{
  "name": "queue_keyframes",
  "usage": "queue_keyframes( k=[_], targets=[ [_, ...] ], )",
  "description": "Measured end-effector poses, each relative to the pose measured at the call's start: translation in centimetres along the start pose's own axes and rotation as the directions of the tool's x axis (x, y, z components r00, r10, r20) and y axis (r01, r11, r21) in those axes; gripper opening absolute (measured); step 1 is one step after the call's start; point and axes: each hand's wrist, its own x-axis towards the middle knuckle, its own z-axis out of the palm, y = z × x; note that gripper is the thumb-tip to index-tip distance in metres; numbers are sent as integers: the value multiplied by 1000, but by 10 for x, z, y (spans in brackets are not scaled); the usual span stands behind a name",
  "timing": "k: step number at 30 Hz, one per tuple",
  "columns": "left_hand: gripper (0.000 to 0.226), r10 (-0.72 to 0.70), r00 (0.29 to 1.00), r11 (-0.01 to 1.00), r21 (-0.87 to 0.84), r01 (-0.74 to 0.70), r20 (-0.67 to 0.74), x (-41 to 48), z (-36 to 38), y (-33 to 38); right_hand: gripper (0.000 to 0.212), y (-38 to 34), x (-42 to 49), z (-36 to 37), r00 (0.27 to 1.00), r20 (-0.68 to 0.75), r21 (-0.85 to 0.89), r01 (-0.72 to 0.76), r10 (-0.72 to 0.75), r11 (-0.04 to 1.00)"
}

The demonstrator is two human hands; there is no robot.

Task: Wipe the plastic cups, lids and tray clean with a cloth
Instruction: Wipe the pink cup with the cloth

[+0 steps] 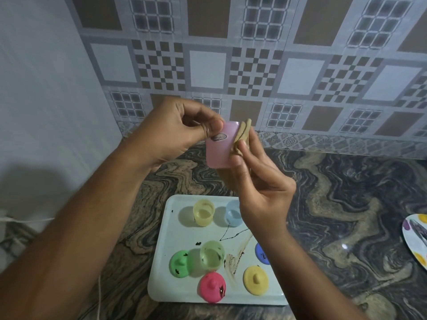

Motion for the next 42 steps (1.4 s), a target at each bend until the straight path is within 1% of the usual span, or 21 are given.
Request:
queue_keyframes(
  k=[3,6,7,10,12,16,17,20,21,23,24,26,28,29,31,33,34,36,39,40,42],
  targets=[
    [19,-19,1000,999,-34,18,-5,-2,2,3,32,-2,0,-3,996,-77,16,-40,41,999],
    [18,-45,998,989,-141,39,-44,-4,6,2,26,-2,0,-2,991,-118,28,-66,69,997],
    [19,-65,997,981,-186,55,-50,-4,7,1,28,-2,0,-2,990,-120,18,-66,68,998],
    [26,-120,993,949,-294,111,-11,-5,2,-5,40,-2,1,-2,996,-83,-44,-20,16,999],
    [25,-118,993,936,-332,121,28,-5,-2,-8,52,-3,4,-1,998,-59,-35,-12,10,999],
    [18,-106,991,935,-330,128,85,-6,-4,-8,80,-3,4,-1,994,30,46,-103,101,994],
    [18,-97,991,939,-320,123,96,-6,-4,-7,78,-2,5,-2,994,43,7,-98,97,995],
    [18,-77,993,952,-291,99,88,-5,-5,-1,45,7,7,-6,997,76,-211,7,10,978],
    [18,-74,994,959,-269,94,82,-5,-7,3,41,9,7,-6,996,74,-291,65,-45,954],
    [19,-38,997,991,-123,46,62,-5,-10,9,49,10,9,-6,986,85,-391,164,-142,906],
    [18,-13,998,1000,-22,14,53,-5,-10,12,61,10,10,-4,976,102,-433,217,-192,875],
    [14,22,999,992,121,-26,41,-6,-7,15,72,8,9,-3,946,170,-488,325,-278,810],
    [15,37,999,986,163,-39,18,-7,-3,16,71,7,8,-4,931,205,-493,364,-301,790],
    [19,39,999,987,154,-40,8,-7,-2,16,72,9,8,-5,937,189,-478,350,-295,806],
    [30,12,1000,998,55,-12,12,-8,-2,14,75,16,9,-11,961,116,-409,276,-251,870],
    [31,-27,999,999,-45,29,31,-7,-3,10,77,21,12,-16,981,80,-311,192,-176,931],
    [29,-40,999,996,-73,42,33,-6,-4,8,77,21,12,-16,983,83,-300,179,-162,937],
    [22,-55,998,995,-81,56,20,-2,-5,9,75,16,14,-14,975,112,-370,222,-194,902],
    [14,12,999,995,101,-16,43,1,-4,16,74,8,17,-11,916,226,-494,402,-333,771],
    [14,39,998,987,154,-46,48,1,-4,19,76,9,18,-12,905,240,-503,426,-352,752],
    [19,62,997,987,147,-68,46,0,-2,21,79,14,17,-15,923,192,-478,385,-333,789]
  ],
)
